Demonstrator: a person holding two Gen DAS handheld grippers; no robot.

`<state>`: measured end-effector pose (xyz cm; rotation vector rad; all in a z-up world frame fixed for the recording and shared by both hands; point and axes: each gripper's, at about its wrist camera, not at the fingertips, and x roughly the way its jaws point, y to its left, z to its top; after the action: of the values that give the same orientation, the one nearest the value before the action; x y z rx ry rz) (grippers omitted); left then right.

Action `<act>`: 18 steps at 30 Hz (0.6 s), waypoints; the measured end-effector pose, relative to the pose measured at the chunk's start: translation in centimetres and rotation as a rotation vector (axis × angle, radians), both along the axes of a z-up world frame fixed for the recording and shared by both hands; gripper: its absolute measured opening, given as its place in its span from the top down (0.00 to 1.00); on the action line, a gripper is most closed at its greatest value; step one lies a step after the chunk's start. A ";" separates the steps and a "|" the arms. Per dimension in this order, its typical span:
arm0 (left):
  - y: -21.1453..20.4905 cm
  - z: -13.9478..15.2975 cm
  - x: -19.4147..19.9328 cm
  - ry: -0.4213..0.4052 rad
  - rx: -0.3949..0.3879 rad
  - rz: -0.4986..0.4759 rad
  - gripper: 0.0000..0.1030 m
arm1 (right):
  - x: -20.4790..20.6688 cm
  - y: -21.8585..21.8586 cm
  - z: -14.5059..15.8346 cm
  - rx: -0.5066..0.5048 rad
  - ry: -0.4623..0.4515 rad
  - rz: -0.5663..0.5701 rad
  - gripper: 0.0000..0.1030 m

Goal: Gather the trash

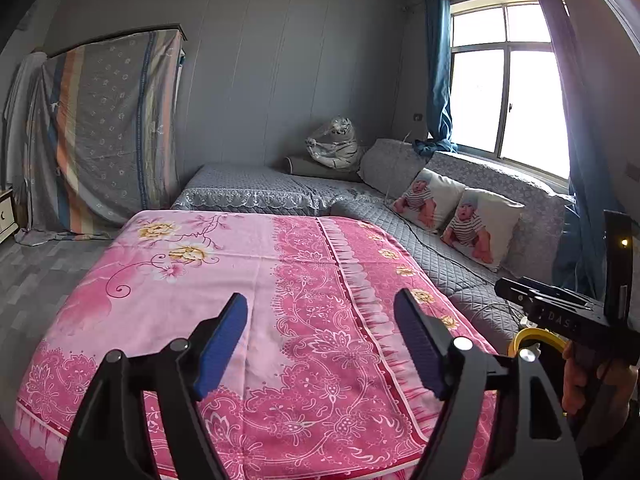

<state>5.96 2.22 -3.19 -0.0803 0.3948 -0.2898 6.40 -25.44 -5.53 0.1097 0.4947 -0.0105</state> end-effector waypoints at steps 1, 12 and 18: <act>0.2 0.0 -0.4 -0.014 0.002 0.010 0.23 | -0.2 0.2 -0.1 0.000 -0.011 -0.011 0.36; 2.6 0.4 -2.0 -0.053 -0.063 0.115 0.08 | -2.5 0.8 -0.9 0.004 -0.149 -0.163 0.08; 3.3 -0.1 -1.6 -0.046 -0.072 0.151 0.08 | -2.8 0.8 -1.3 0.001 -0.166 -0.188 0.08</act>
<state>4.36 5.49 -3.24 -0.1734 0.3312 -0.1568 3.55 -24.63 -6.85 0.1563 0.3167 -0.1834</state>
